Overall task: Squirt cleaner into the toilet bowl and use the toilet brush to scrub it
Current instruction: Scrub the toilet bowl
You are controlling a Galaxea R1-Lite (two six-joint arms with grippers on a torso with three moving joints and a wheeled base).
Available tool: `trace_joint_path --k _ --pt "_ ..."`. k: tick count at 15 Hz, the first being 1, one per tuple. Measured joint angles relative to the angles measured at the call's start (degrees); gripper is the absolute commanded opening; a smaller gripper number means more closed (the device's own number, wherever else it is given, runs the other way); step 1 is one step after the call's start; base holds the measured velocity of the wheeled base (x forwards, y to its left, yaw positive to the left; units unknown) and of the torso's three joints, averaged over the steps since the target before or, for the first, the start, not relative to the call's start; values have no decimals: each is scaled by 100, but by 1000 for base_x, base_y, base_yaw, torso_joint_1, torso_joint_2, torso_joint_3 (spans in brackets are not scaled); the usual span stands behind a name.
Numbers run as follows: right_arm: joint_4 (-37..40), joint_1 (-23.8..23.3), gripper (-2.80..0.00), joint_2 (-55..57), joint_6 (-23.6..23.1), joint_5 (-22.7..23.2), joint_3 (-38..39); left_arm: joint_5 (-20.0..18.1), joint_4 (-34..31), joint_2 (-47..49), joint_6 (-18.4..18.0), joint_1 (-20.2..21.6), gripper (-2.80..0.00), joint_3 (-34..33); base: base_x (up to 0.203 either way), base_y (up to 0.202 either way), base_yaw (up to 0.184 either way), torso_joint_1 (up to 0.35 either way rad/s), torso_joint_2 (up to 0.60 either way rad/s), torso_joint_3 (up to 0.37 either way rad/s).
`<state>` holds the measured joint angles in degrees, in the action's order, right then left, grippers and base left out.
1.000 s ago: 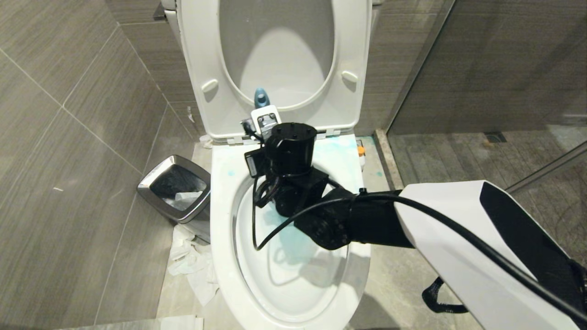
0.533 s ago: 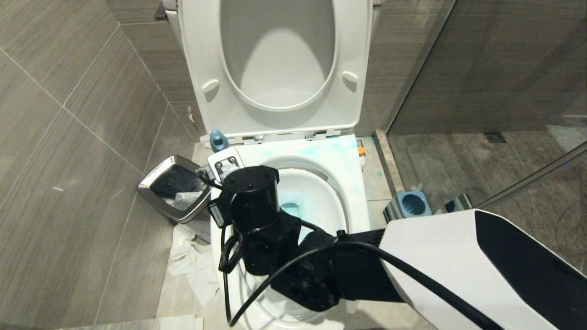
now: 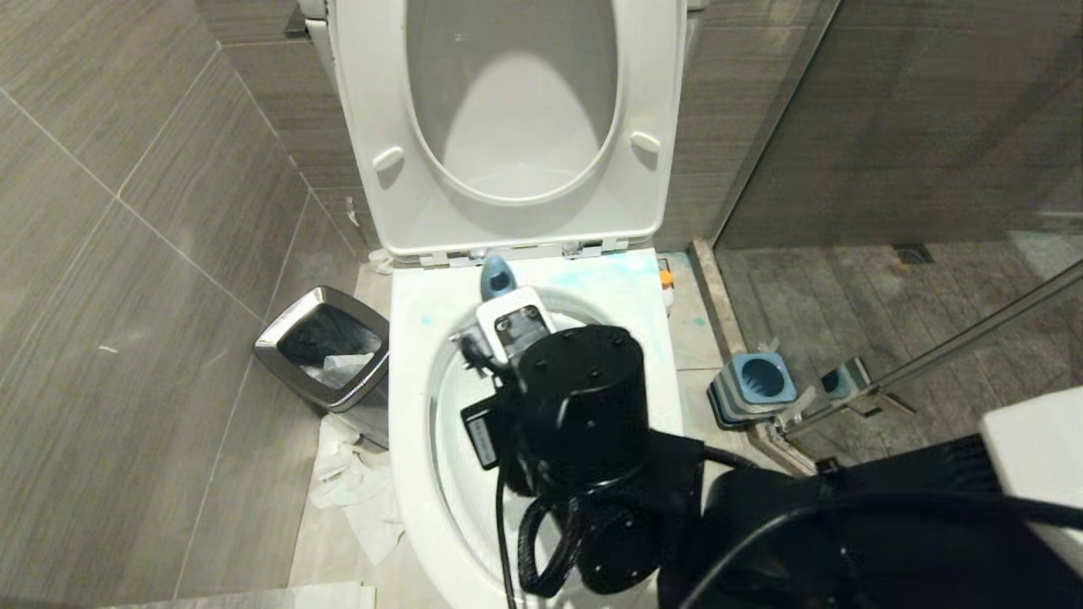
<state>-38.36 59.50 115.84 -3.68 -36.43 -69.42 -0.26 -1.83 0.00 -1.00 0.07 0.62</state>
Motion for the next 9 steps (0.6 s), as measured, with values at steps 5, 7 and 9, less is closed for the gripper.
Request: trace_joint_path --k 5,7,9 --pt "-6 -806 -280 -369 -150 62 43 -10 -4 0 -16 0 -280 4 0 0 0 0 0 0" --pt "-9 -992 -280 -322 -185 73 -278 -9 -2 0 -14 0 -280 4 0 0 0 0 0 0" --pt "-11 -1067 -280 -150 -224 76 -695 -9 -2 0 -13 0 -280 4 0 0 0 0 0 0"
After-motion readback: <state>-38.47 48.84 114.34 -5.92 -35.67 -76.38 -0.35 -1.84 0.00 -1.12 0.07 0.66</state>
